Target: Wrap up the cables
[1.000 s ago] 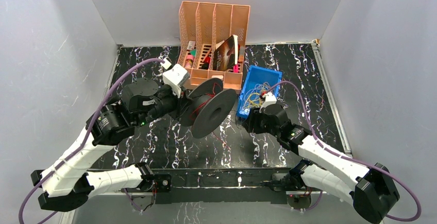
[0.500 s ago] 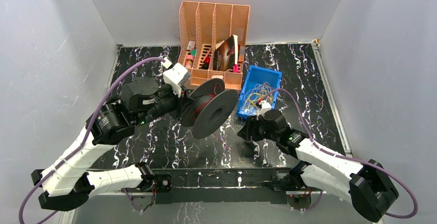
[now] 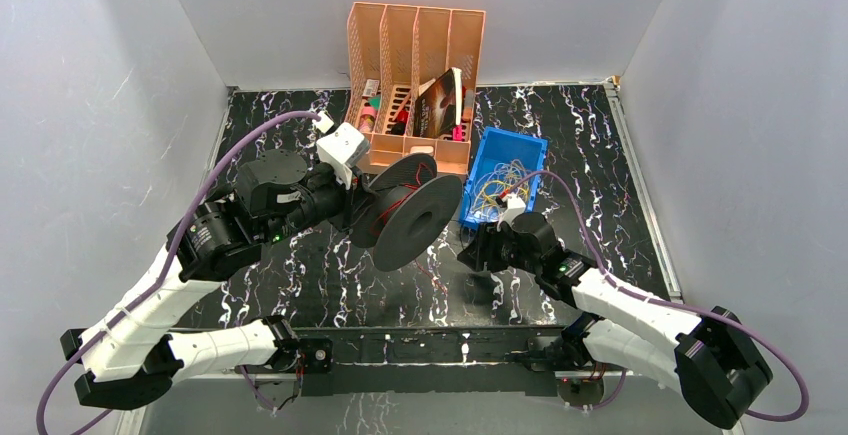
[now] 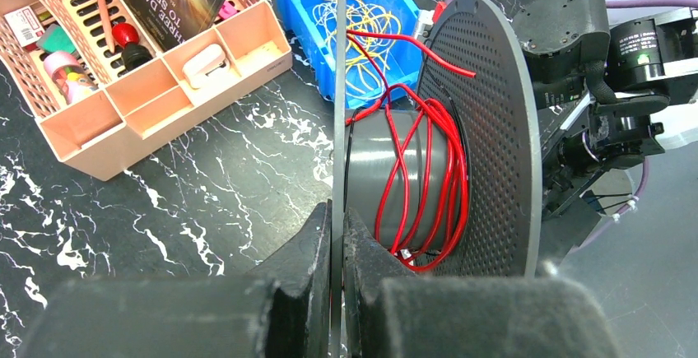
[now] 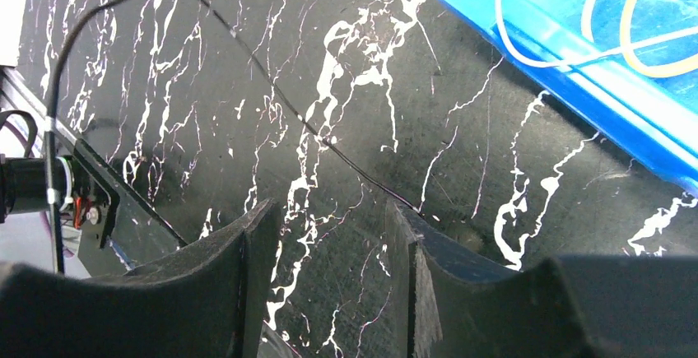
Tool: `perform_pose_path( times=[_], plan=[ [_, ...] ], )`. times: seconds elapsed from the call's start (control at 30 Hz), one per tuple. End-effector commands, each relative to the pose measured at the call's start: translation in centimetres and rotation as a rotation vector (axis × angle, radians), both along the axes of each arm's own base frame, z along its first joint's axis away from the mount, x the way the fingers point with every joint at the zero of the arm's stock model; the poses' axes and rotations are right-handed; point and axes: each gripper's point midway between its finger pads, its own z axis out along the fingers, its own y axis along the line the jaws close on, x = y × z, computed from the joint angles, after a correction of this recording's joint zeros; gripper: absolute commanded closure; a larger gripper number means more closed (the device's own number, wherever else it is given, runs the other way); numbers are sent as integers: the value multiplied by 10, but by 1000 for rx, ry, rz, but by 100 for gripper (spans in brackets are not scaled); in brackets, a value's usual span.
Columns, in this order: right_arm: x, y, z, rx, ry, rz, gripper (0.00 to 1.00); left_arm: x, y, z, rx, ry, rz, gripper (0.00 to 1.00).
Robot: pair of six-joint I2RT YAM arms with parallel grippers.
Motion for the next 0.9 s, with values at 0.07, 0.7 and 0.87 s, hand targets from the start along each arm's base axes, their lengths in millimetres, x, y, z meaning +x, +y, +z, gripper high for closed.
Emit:
perform_pose_path(
  times=[0.07,0.7,0.87],
  plan=[
    [15,5,23,21,-85,-5,42,-6,-2,43,-137,-64,-19,100],
    [12,-8,58,-68,-190,53,42,-1,-1,40,-123,-72,-2,100],
    [12,-8,52,-106,-190,86,42,-3,-2,40,-125,-71,-13,100]
  ],
)
